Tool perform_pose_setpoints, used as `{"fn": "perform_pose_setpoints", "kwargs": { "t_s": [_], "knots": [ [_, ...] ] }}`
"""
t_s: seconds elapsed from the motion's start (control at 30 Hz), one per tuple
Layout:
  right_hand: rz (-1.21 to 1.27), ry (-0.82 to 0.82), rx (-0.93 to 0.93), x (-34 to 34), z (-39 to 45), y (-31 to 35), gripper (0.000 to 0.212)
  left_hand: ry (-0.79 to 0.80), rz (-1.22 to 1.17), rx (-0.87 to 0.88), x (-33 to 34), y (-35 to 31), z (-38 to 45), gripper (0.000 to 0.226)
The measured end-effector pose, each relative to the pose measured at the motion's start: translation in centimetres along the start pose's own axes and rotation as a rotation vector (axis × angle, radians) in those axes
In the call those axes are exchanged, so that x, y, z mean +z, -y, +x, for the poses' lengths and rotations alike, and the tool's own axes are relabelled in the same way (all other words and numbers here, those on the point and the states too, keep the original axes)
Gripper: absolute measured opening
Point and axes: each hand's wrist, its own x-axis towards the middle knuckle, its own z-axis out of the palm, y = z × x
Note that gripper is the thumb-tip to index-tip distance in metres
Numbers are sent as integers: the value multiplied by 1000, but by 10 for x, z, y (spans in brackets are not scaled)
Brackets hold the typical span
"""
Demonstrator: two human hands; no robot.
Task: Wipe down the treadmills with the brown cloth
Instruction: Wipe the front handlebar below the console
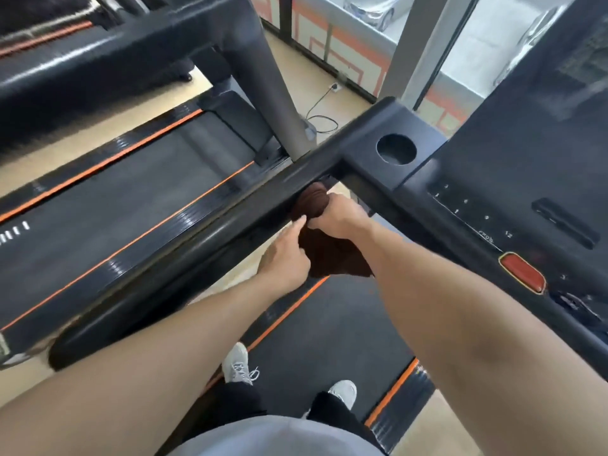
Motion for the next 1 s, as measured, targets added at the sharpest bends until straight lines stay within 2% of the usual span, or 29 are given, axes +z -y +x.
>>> {"fn": "perform_pose_setpoints", "kwargs": {
  "t_s": [0.1, 0.17, 0.23, 0.33, 0.5, 0.63, 0.77, 0.83, 0.93, 1.0],
  "knots": [
    [64, 88, 7, -1, -12, -24, 44, 10, 40, 63, 19, -15, 0, 85],
    [74, 130, 17, 1, -30, -50, 39, -6, 34, 79, 36, -21, -3, 86],
    [51, 129, 22, 2, -50, -73, 39, -48, 51, 105, 60, -21, -14, 84],
    [-6, 123, 39, 6, -80, -102, 42, -93, 97, 267, 107, -10, -37, 88],
    [-91, 105, 101, 11, -114, -128, 37, -136, 230, 420, 149, 7, -47, 106],
    [-158, -55, 118, 16, -112, -106, 40, -143, 346, 536, 135, 22, -30, 109],
    [-154, -163, 46, 21, -80, -69, 27, -184, 450, 510, 100, 28, -2, 110],
    [-122, -216, 13, 24, -54, -47, 20, -202, 423, 479, 79, 28, 11, 103],
    [-88, -270, -22, 22, -26, -11, 18, -213, 287, 456, 47, 27, 25, 76],
    [-44, -285, -37, 16, -20, 6, 24, -248, 232, 448, 28, 25, 30, 79]
  ]
}}
